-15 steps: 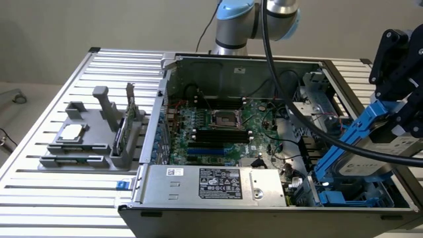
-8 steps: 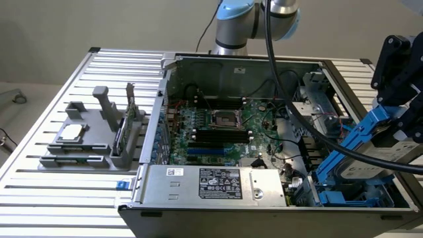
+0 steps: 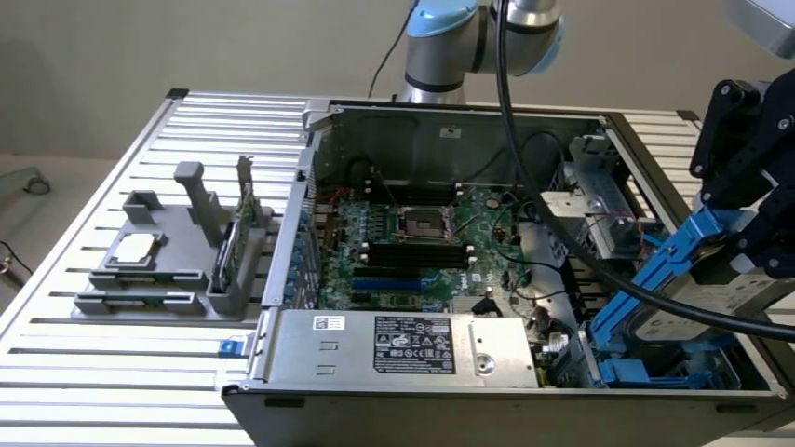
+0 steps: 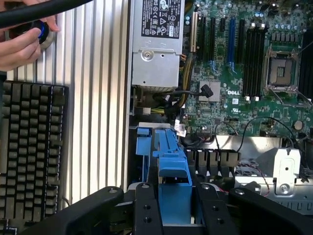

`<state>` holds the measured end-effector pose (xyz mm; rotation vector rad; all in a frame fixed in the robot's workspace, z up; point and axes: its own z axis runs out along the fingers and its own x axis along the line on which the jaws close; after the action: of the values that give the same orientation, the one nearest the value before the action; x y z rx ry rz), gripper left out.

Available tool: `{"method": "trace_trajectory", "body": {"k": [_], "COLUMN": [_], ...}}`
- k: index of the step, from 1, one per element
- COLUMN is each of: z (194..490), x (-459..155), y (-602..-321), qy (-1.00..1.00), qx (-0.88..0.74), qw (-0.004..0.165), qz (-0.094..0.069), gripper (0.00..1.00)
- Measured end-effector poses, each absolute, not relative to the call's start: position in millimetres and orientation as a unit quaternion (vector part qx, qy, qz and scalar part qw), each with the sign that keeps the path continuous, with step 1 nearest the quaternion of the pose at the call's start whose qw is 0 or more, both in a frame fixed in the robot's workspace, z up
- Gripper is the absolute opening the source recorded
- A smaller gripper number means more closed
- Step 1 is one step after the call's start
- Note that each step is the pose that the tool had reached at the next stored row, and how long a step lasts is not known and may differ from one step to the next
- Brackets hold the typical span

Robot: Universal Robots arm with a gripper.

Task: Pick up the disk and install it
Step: 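Insert the disk into the insertion slot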

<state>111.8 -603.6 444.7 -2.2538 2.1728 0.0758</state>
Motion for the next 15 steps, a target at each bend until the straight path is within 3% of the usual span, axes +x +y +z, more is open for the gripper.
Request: {"method": "trace_trajectory", "body": {"k": [15], "z": [436.0], "x": [114.5], "y": [-606.4], "qy": [0.693], "qx": [-0.720], "qw": [0.011], "qz": [0.031], "gripper": [0.33]}}
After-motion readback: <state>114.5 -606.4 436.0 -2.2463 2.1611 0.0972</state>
